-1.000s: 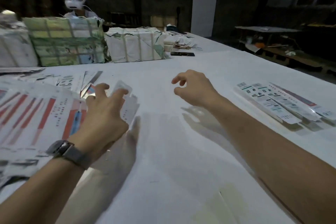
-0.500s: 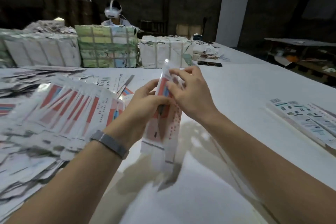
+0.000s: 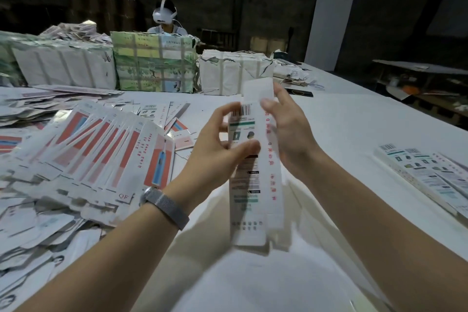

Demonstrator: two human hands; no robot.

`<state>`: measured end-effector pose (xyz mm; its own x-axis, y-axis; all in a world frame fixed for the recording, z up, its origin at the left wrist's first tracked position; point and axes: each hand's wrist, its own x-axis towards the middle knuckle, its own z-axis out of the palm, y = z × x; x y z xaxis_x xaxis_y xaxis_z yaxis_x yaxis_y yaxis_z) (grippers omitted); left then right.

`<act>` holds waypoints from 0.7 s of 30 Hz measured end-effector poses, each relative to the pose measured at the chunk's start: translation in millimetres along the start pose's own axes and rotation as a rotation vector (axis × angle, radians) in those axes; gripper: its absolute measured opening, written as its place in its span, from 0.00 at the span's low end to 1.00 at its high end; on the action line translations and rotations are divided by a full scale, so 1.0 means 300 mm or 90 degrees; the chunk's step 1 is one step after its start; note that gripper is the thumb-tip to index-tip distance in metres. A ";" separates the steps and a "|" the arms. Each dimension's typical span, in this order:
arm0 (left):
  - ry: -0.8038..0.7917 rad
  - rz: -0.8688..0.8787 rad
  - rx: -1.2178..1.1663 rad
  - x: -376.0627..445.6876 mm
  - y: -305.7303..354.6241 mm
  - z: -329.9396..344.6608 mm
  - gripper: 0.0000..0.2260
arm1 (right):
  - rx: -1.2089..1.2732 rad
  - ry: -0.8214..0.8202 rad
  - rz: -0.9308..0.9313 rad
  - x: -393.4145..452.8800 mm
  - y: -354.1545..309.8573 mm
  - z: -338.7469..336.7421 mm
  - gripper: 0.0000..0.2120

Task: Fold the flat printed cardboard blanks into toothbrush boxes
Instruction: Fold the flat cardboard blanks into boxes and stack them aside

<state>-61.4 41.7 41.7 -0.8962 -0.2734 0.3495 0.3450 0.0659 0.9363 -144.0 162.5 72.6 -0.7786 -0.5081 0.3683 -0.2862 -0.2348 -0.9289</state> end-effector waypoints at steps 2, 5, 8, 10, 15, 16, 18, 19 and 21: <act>0.015 0.001 -0.018 0.002 -0.001 -0.001 0.36 | -0.105 0.038 -0.033 -0.007 0.008 0.003 0.24; 0.025 0.004 -0.069 0.009 0.011 -0.007 0.32 | -0.271 0.081 -0.102 -0.004 0.020 -0.001 0.19; -0.010 -0.013 -0.102 0.007 0.031 -0.018 0.22 | -0.415 0.112 -0.168 0.002 0.023 -0.009 0.16; -0.065 -0.071 -0.162 -0.001 0.030 -0.023 0.26 | -0.476 0.105 -0.203 -0.001 0.019 -0.007 0.16; -0.156 -0.097 -0.199 -0.014 0.053 -0.016 0.21 | -0.446 0.073 -0.195 -0.009 0.018 -0.004 0.16; -0.135 -0.101 -0.163 -0.009 0.066 -0.008 0.21 | -0.414 0.061 -0.178 -0.011 0.019 -0.005 0.15; -0.090 -0.115 -0.096 0.002 0.068 -0.011 0.40 | -0.377 0.048 -0.162 -0.015 0.013 -0.008 0.13; -0.090 -0.127 -0.108 -0.004 0.063 -0.013 0.36 | -0.378 0.043 -0.159 -0.016 0.007 -0.011 0.10; -0.107 -0.186 -0.185 -0.027 0.061 -0.020 0.24 | -0.396 0.024 -0.153 -0.010 -0.002 -0.017 0.07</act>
<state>-46.2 39.4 55.9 -0.9923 -0.0790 0.0955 0.1135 -0.2695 0.9563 -144.4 168.4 71.8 -0.6682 -0.4696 0.5770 -0.7146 0.1891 -0.6735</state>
